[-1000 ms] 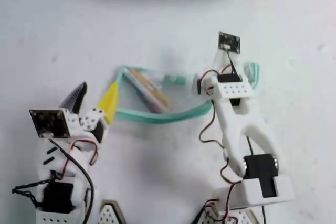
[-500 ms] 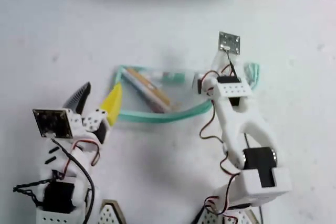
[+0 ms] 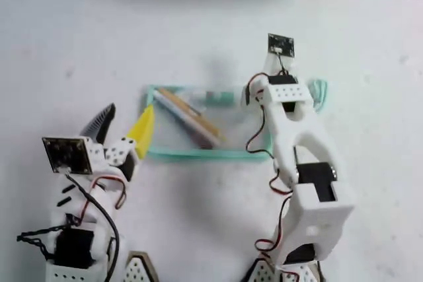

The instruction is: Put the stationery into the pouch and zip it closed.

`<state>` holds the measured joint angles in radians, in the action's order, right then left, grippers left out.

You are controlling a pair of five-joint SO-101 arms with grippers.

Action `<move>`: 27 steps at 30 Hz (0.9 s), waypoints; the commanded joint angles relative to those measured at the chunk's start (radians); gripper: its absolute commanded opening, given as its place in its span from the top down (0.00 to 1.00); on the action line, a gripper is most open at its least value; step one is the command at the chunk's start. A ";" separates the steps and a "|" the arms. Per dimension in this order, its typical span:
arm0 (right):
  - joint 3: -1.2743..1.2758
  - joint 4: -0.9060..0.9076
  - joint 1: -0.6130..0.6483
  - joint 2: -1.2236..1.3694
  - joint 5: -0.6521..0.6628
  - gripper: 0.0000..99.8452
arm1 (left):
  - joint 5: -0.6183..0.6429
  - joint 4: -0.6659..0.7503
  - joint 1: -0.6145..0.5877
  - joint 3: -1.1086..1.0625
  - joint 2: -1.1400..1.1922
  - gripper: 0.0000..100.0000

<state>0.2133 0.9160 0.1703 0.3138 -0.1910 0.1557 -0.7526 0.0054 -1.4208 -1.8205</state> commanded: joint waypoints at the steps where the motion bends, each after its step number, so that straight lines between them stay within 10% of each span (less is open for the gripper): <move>1: -0.012 0.021 -0.007 0.010 0.018 0.76 | 0.006 -0.005 0.010 0.009 -0.008 0.73; 19: -0.011 0.033 -0.007 0.013 0.018 0.76 | 0.006 -0.005 0.010 0.008 -0.008 0.73; 27: -0.012 0.051 -0.031 0.005 0.020 0.99 | -0.018 0.000 0.010 0.006 -0.007 0.73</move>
<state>0.2102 0.9528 0.1534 0.3291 -0.1818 0.1557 -0.7526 0.0054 -1.4208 -1.8205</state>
